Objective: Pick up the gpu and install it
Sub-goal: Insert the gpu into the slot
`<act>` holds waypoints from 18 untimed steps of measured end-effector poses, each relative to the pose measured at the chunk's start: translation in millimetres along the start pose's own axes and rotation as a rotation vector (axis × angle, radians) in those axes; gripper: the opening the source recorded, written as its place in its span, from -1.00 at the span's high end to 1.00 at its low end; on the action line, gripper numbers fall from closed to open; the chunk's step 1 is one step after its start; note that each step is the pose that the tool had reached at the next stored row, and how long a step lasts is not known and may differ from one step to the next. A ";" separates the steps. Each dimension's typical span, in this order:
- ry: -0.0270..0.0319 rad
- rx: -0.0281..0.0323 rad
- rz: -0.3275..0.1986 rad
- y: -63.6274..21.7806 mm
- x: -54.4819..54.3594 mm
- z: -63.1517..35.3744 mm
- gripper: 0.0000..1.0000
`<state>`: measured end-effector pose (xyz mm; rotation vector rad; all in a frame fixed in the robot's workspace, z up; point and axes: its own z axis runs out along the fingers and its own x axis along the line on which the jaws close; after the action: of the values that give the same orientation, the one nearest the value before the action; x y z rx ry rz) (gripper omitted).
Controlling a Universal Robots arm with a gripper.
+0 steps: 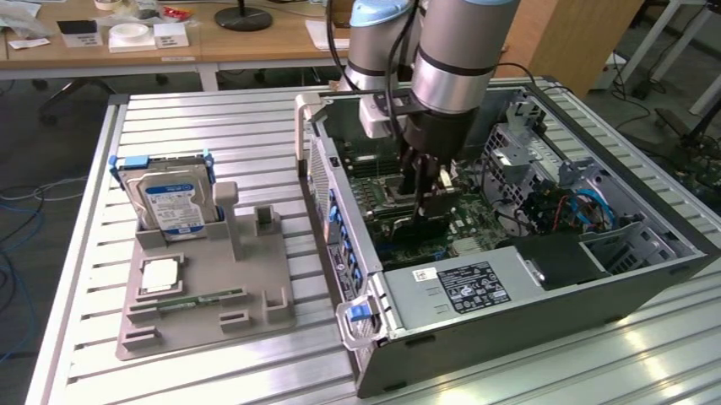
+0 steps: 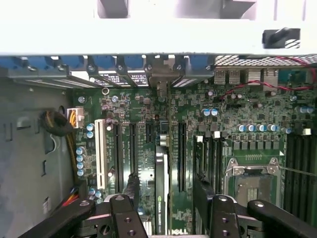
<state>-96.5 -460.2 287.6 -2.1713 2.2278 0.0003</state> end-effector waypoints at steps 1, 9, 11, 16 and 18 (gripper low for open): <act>-0.0001 0.0000 0.000 0.0 -0.1 -2.4 -0.15; -0.0001 0.0000 0.000 -0.4 -0.4 -18.0 -0.15; -0.0002 0.0001 0.000 -0.4 -0.5 -19.8 -0.15; -0.0001 0.0000 0.000 -0.4 -0.5 -19.9 -0.15; 0.0000 0.0000 0.000 -0.9 -0.4 -19.9 -0.15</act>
<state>-96.1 -460.3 307.5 -2.1716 2.2275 0.0004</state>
